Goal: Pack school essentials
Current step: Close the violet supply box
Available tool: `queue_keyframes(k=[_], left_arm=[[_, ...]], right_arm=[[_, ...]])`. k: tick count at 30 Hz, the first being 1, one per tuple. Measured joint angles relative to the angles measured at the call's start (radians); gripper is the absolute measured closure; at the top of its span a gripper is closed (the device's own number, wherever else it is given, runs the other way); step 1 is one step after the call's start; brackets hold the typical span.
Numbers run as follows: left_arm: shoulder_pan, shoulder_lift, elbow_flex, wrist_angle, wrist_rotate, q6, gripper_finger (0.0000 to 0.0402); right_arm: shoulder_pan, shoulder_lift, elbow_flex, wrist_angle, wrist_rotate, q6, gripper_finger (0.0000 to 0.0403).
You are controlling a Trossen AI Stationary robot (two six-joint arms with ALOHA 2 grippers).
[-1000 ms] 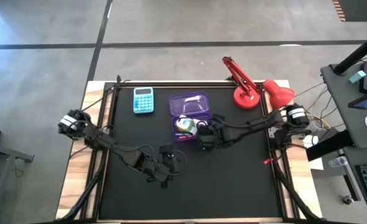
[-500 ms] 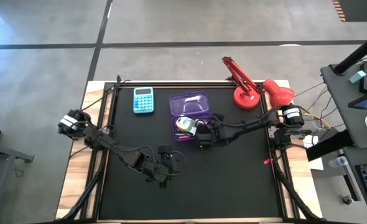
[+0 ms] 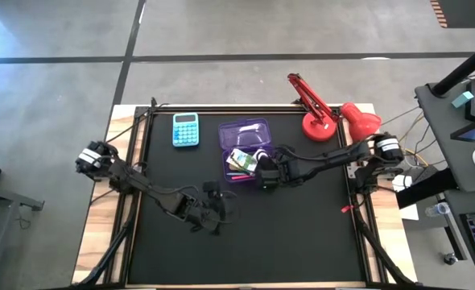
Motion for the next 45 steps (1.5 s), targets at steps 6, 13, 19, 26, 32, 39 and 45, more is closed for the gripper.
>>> queue_keyframes(k=[6, 13, 19, 26, 32, 39, 45], left_arm=[[0.081, 0.000, -0.030, 0.062, -0.109, 0.045, 0.0197], [0.223, 0.015, -0.124, 0.323, -0.122, 0.065, 0.0197], [0.297, 0.043, -0.175, 0.384, -0.092, 0.011, 0.0197], [0.303, 0.107, -0.176, 0.390, -0.065, -0.012, 0.0197], [0.286, 0.103, -0.174, 0.340, -0.018, -0.047, 0.0197], [0.218, 0.062, -0.174, 0.195, 0.007, -0.109, 0.0197], [0.183, 0.011, -0.176, 0.159, 0.032, -0.108, 0.0197]], right_arm=[[-0.035, -0.093, -0.011, -0.046, 0.009, 0.072, 0.0261], [-0.113, -0.112, -0.023, -0.045, 0.011, 0.146, 0.0261], [-0.121, -0.099, -0.024, -0.037, 0.008, 0.143, 0.0261], [-0.123, -0.098, -0.024, -0.037, 0.008, 0.133, 0.0261], [-0.137, -0.098, -0.024, -0.037, 0.008, 0.134, 0.0261], [-0.212, -0.098, -0.024, -0.023, 0.006, 0.180, 0.0261], [-0.306, -0.098, -0.024, 0.008, -0.059, 0.184, 0.0261]])
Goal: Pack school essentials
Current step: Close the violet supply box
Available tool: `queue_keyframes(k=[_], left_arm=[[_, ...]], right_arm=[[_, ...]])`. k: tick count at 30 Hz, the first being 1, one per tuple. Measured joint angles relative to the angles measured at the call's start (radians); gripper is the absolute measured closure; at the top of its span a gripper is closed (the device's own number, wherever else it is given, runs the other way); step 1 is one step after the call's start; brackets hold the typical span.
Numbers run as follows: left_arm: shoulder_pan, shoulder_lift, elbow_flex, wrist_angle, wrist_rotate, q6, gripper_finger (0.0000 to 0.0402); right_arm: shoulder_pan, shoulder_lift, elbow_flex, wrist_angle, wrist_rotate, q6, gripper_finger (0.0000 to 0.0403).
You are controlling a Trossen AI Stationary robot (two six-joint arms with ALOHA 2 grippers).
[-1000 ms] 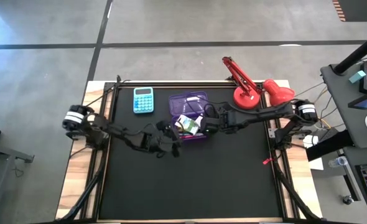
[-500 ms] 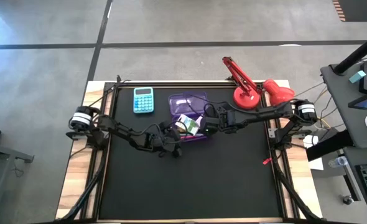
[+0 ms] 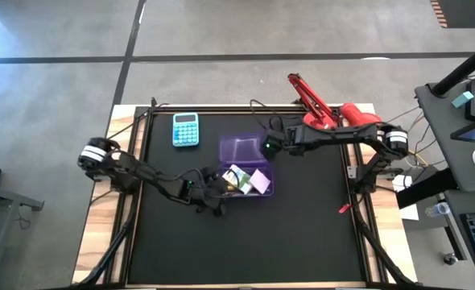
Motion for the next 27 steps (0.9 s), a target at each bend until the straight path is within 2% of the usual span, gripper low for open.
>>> queue_keyframes(k=[3, 7, 13, 15, 21, 27], left_arm=[[0.000, -0.031, 0.000, -0.003, 0.008, 0.005, 0.0197], [-0.012, -0.068, -0.001, -0.071, 0.071, -0.013, 0.0197], [-0.023, -0.106, -0.001, -0.096, 0.069, -0.022, 0.0197], [-0.023, -0.109, 0.002, -0.093, 0.065, -0.008, 0.0197], [-0.022, -0.111, 0.002, -0.094, 0.061, 0.025, 0.0197], [-0.014, -0.111, -0.002, -0.097, 0.058, 0.032, 0.0197]], right_arm=[[-0.041, 0.000, 0.000, 0.010, -0.037, -0.014, 0.0261], [-0.103, 0.000, 0.000, 0.015, -0.052, -0.022, 0.0261], [-0.214, 0.054, -0.002, 0.068, -0.214, -0.012, 0.0263], [-0.242, 0.092, -0.002, 0.069, -0.229, 0.006, 0.0266], [-0.271, 0.210, -0.003, 0.107, -0.237, -0.001, 0.0282], [-0.277, 0.273, 0.003, 0.223, -0.335, -0.069, 0.0283]])
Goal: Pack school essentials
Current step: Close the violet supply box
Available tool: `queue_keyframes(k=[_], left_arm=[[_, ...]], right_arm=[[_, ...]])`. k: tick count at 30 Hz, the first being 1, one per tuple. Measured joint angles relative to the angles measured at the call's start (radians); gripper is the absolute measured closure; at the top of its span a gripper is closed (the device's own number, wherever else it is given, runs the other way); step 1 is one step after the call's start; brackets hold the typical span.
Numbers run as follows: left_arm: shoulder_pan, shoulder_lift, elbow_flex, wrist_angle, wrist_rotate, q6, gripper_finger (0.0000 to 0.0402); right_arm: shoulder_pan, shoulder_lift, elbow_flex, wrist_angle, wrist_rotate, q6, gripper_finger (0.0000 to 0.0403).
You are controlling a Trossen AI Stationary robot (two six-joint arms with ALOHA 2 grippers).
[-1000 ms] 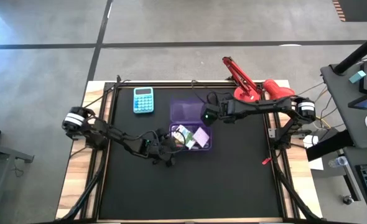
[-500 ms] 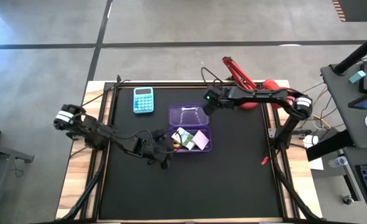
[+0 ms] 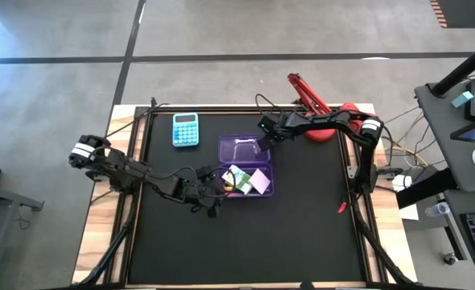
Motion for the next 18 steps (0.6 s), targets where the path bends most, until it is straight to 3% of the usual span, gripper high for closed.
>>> queue_keyframes(k=[11, 18], left_arm=[[0.022, 0.116, 0.006, 0.102, 0.002, 0.079, 0.0197], [0.038, 0.139, 0.004, 0.082, 0.002, 0.098, 0.0197]], right_arm=[[-0.003, 0.008, 0.001, 0.041, -0.021, -0.049, 0.0286], [-0.004, -0.005, -0.001, 0.046, -0.073, -0.079, 0.0289]])
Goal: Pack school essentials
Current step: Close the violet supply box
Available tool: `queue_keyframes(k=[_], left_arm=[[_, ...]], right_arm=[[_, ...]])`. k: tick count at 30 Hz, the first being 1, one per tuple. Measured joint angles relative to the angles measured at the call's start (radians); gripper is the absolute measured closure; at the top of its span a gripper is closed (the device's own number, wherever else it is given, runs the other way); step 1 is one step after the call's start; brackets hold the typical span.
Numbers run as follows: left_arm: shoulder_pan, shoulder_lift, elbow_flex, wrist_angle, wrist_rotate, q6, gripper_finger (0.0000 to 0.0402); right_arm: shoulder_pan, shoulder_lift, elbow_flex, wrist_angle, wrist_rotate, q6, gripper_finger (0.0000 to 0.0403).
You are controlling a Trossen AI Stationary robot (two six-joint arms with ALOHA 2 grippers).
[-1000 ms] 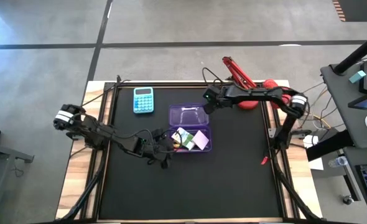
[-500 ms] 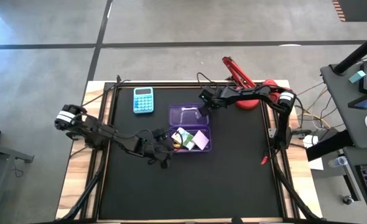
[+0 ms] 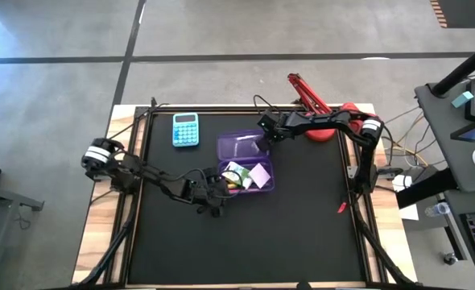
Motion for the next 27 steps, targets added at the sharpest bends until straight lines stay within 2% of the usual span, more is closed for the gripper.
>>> queue_keyframes(k=[10, 13, 18, 27], left_arm=[[0.001, -0.004, 0.000, -0.029, 0.001, -0.001, 0.0197], [0.001, -0.004, 0.000, -0.032, 0.022, 0.001, 0.0197], [0.001, -0.009, 0.003, -0.065, 0.114, 0.002, 0.0197], [-0.002, -0.040, 0.001, -0.129, 0.182, -0.004, 0.0197]], right_arm=[[0.006, -0.033, -0.002, 0.033, -0.137, -0.025, 0.0293], [0.008, -0.037, -0.002, 0.032, -0.138, -0.028, 0.0291], [0.008, -0.062, -0.002, 0.036, -0.134, -0.041, 0.0294], [0.008, -0.130, -0.002, 0.138, -0.125, -0.130, 0.0293]])
